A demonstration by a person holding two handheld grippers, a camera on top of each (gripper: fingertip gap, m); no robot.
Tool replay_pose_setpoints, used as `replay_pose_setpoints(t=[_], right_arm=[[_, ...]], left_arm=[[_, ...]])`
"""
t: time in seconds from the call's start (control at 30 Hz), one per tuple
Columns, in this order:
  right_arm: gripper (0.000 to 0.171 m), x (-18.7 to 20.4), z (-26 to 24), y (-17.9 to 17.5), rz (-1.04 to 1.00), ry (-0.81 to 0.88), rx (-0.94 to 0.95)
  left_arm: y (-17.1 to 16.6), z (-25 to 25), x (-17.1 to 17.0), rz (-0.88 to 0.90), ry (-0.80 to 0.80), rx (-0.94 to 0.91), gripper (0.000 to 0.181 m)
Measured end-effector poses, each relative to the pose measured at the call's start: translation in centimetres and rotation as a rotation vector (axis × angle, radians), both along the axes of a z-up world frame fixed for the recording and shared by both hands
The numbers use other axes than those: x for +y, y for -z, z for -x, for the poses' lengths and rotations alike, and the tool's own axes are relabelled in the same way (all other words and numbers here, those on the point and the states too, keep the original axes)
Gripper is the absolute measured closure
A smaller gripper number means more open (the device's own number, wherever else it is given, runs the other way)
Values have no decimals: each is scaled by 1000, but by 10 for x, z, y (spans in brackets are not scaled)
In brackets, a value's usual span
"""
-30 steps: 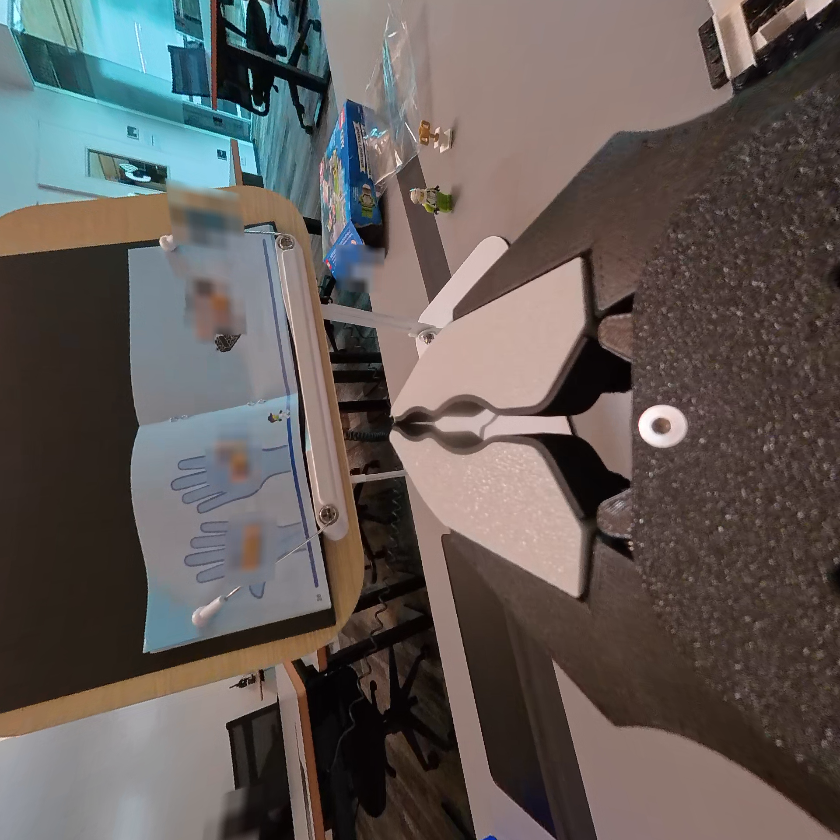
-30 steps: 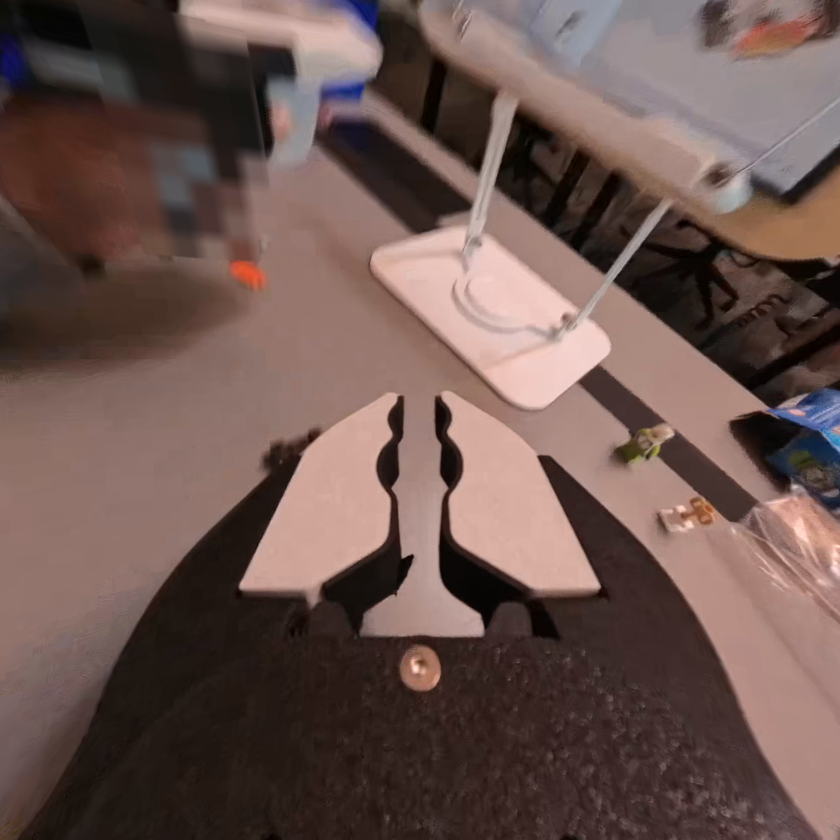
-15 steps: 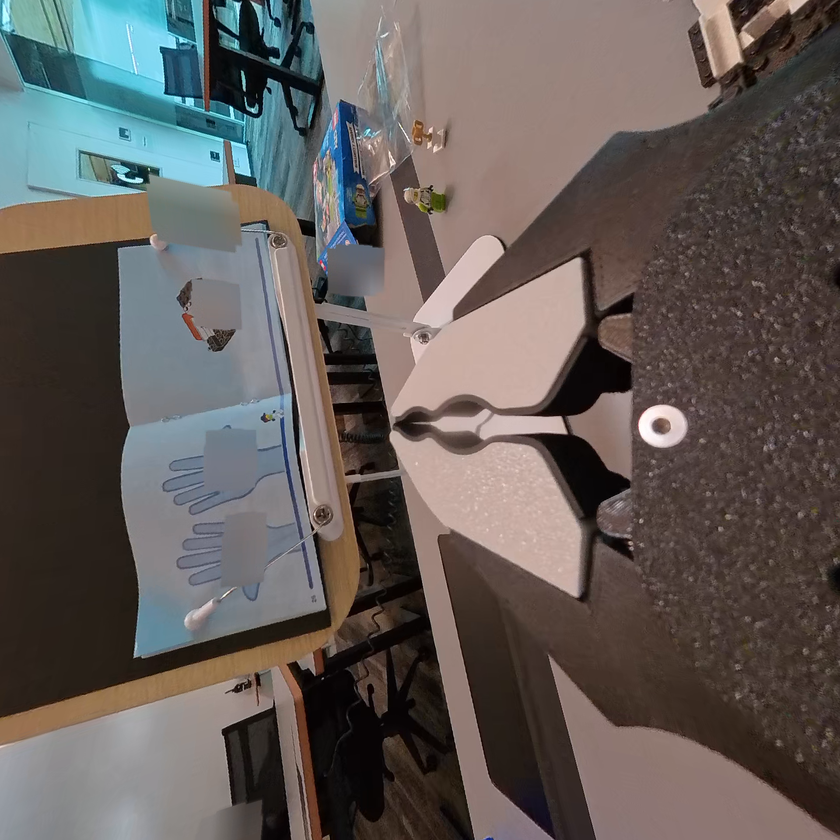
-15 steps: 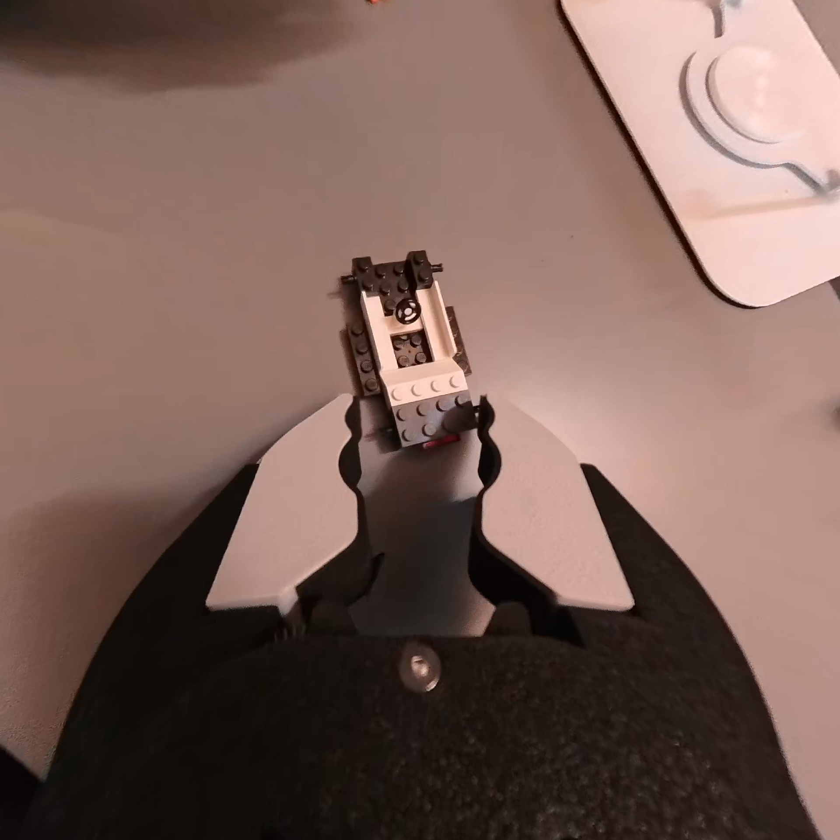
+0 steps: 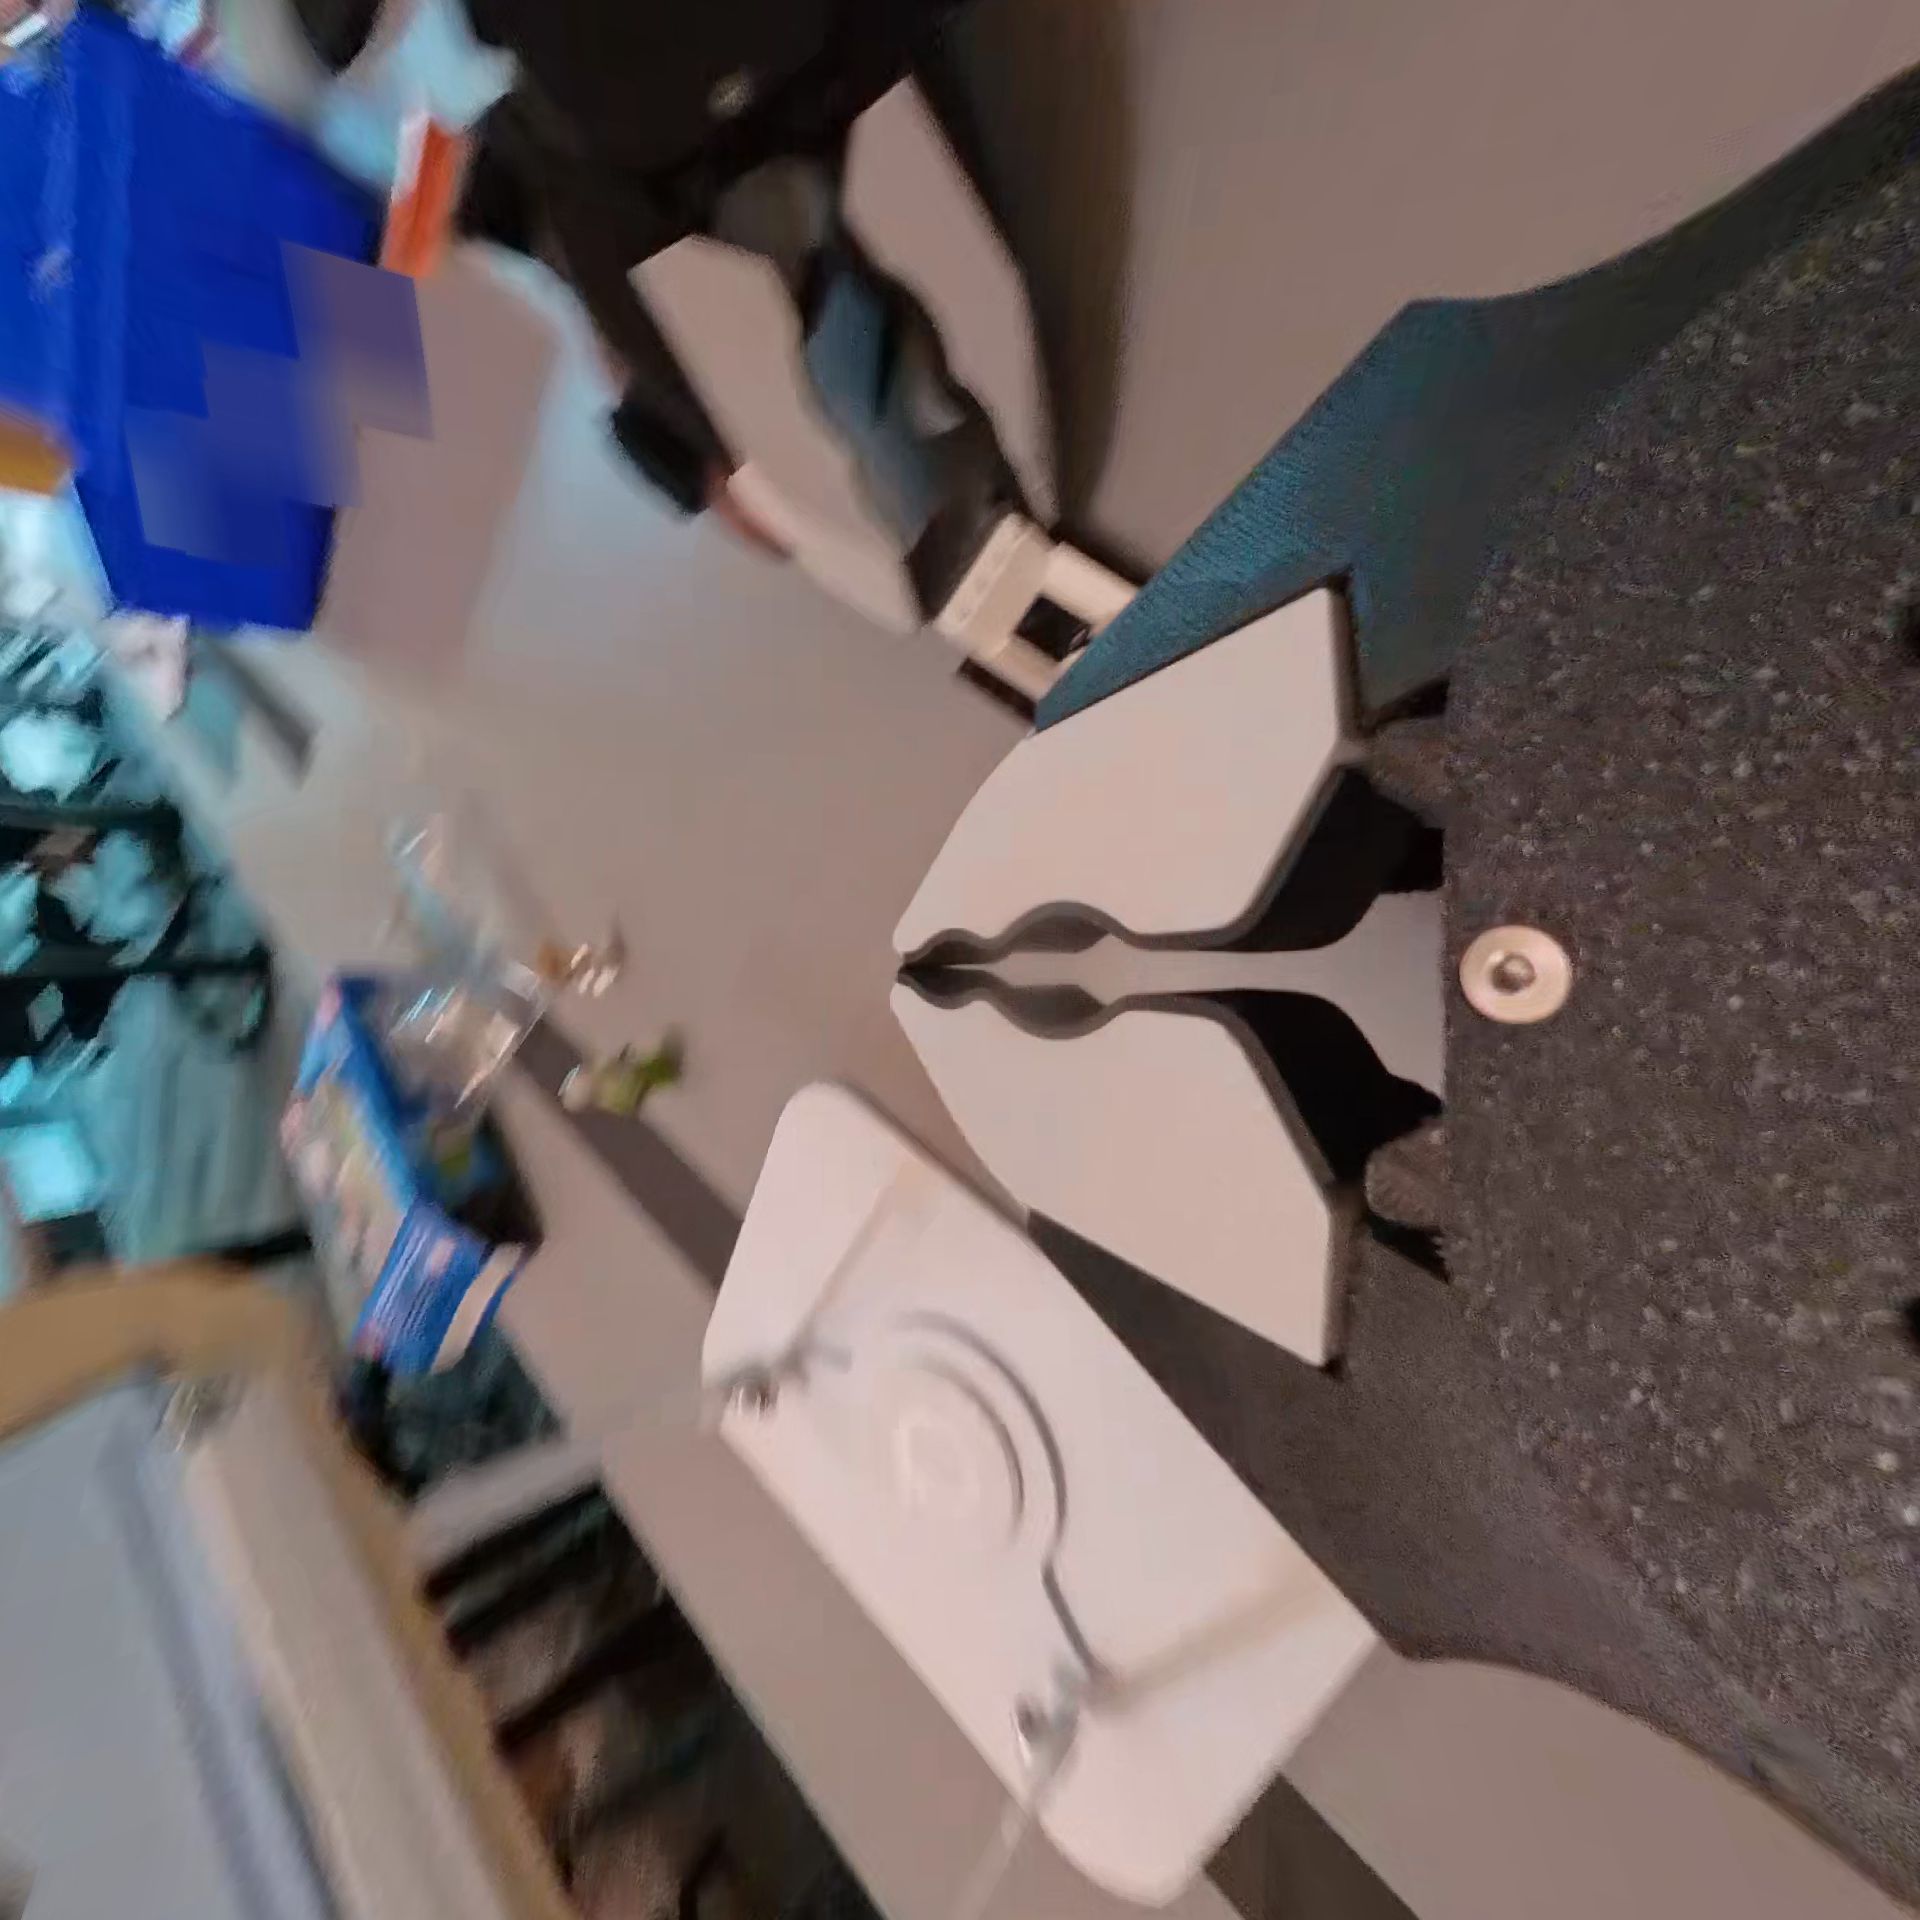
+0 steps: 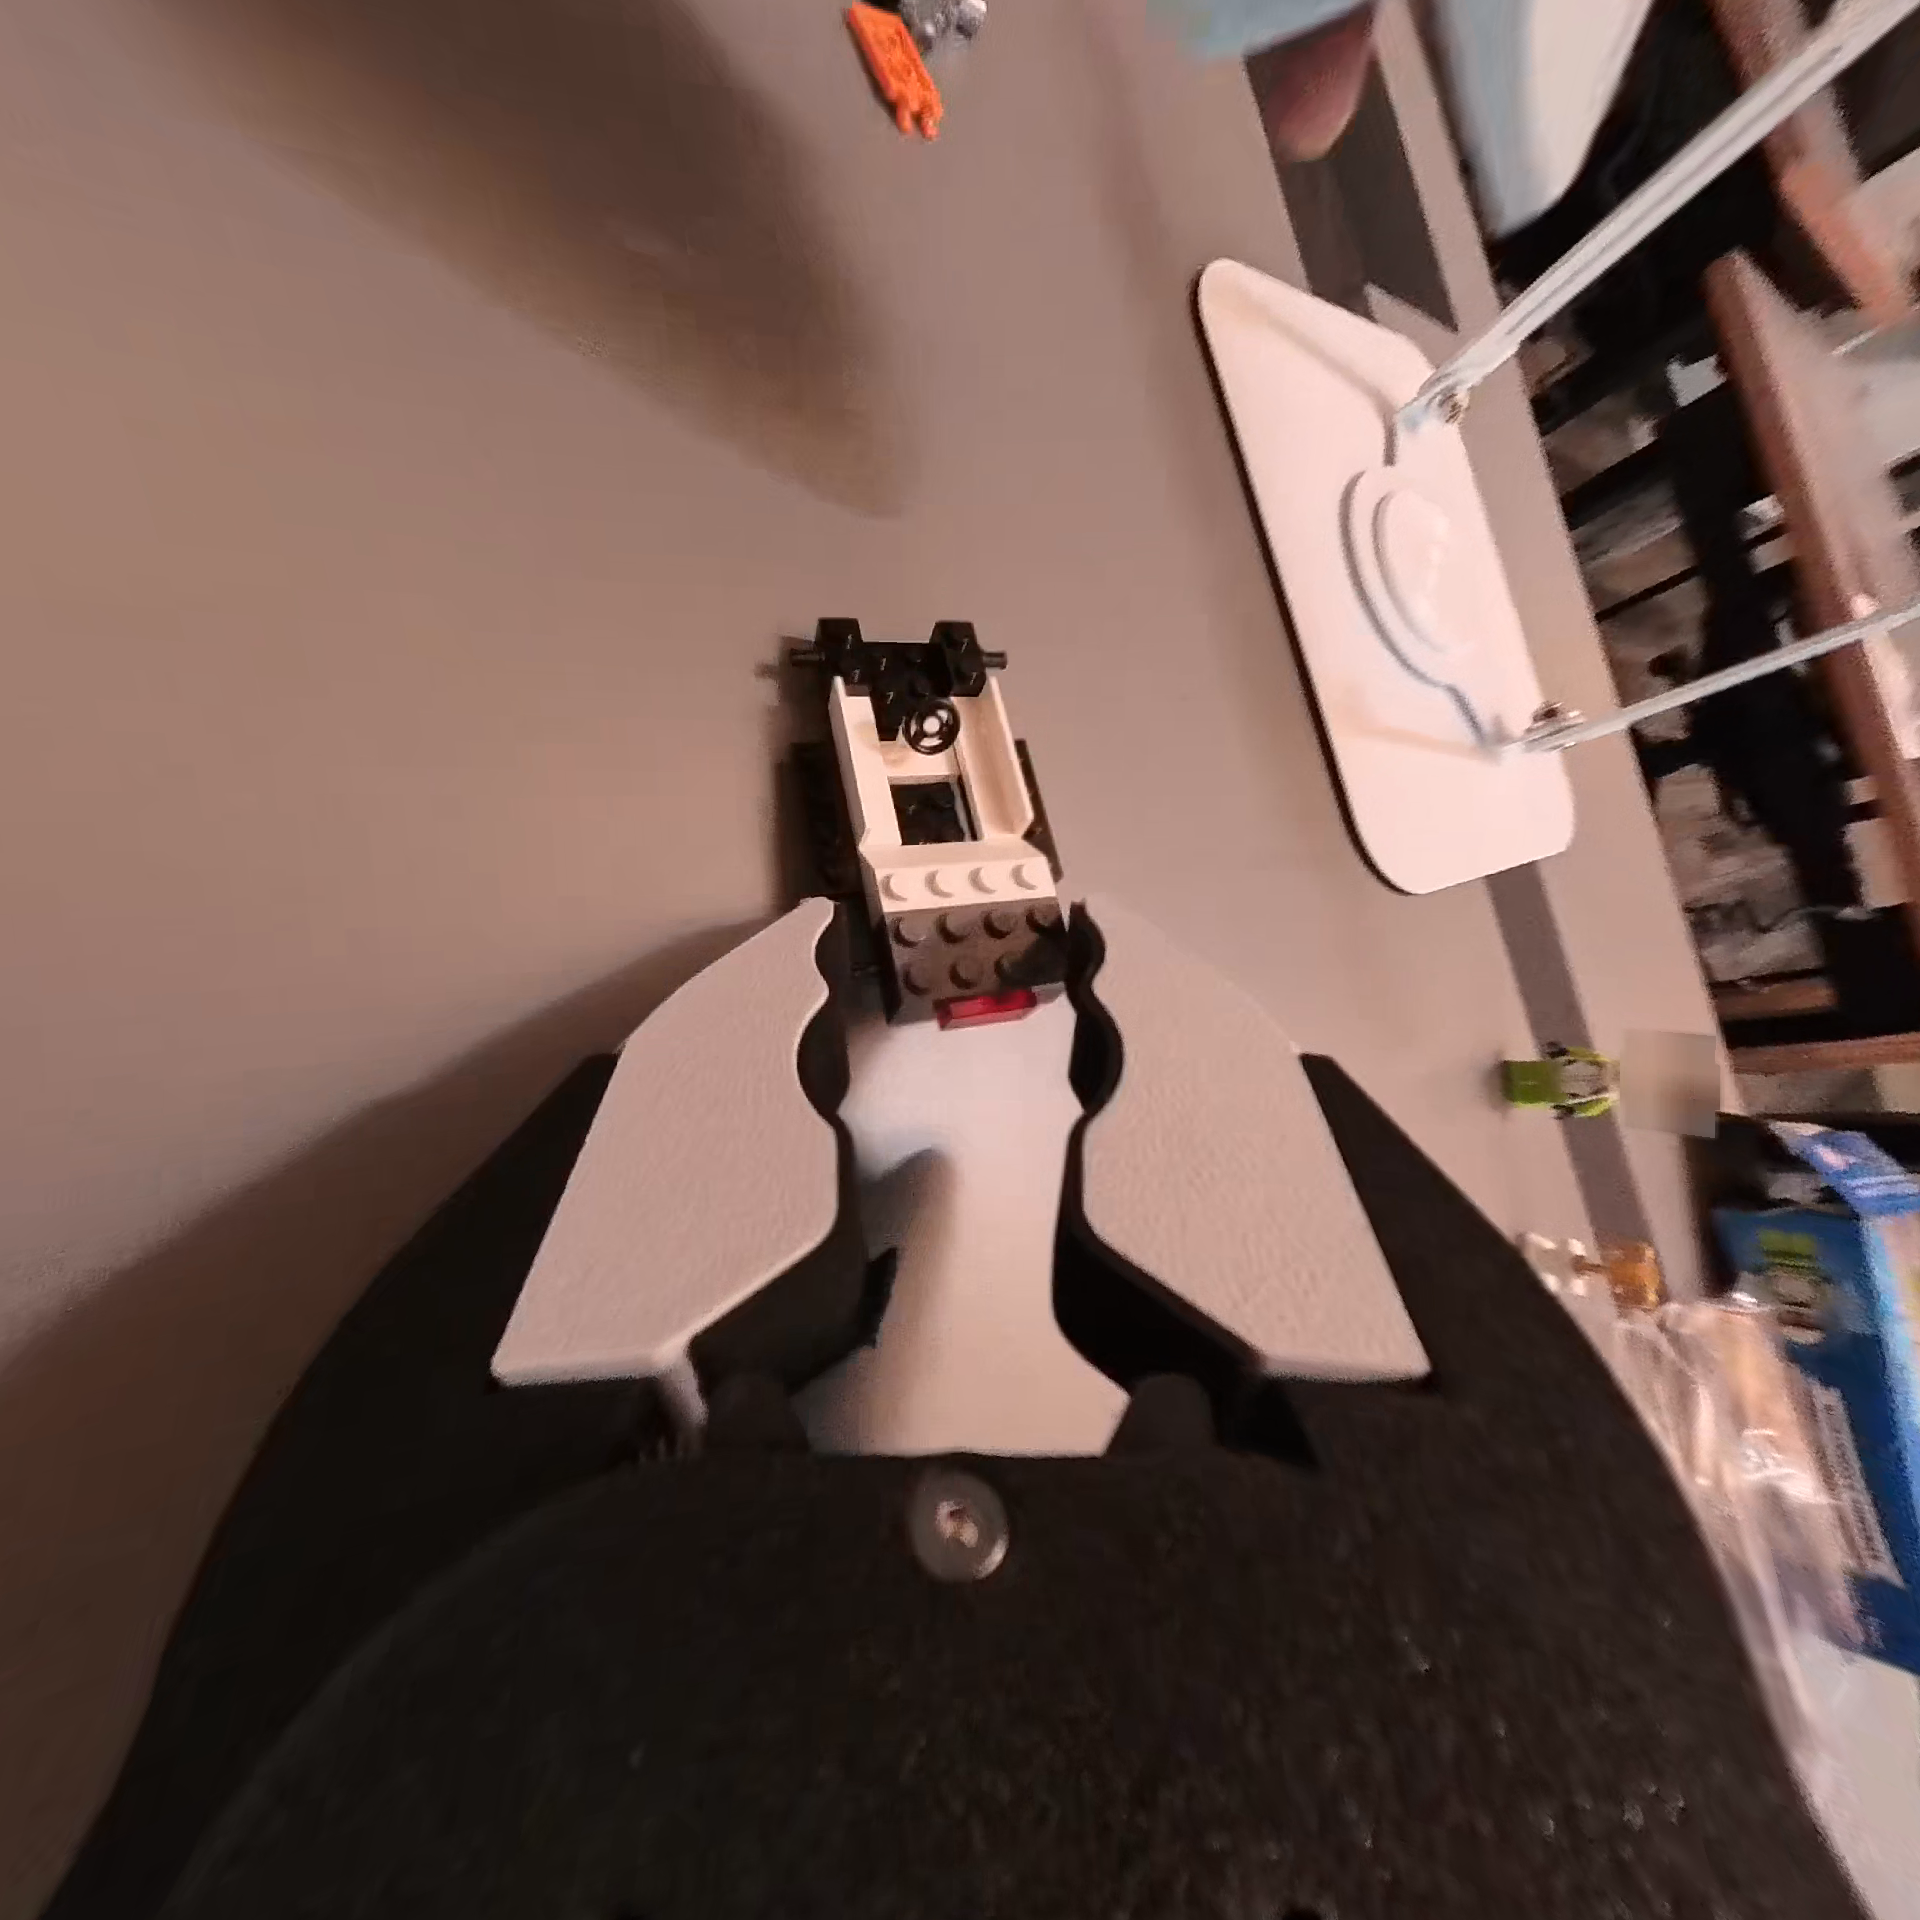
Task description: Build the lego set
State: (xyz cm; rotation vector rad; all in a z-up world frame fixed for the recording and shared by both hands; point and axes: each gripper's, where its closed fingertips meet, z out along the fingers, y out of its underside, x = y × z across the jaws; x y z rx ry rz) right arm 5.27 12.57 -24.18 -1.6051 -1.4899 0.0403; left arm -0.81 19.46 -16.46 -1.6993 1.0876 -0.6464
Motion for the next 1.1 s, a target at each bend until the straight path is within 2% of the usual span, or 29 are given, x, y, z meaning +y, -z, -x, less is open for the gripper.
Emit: replay_pose_setpoints(t=[0.1, 0.3, 0.7, 1.1], right_arm=[[132, -7, 2, -4, -25, -21, 19], [132, -15, 6, -6, -58, -61, 26], [132, -20, 11, -7, -87, -92, 33], [132, -19, 9, -3, -67, -74, 31]], left_arm=[[23, -15, -28, 16, 157, 161, 181], [41, -35, -64, 58, 312, 271, 181], [62, -35, -69, 89, 318, 383, 181], [59, -32, -62, 71, 282, 380, 181]])
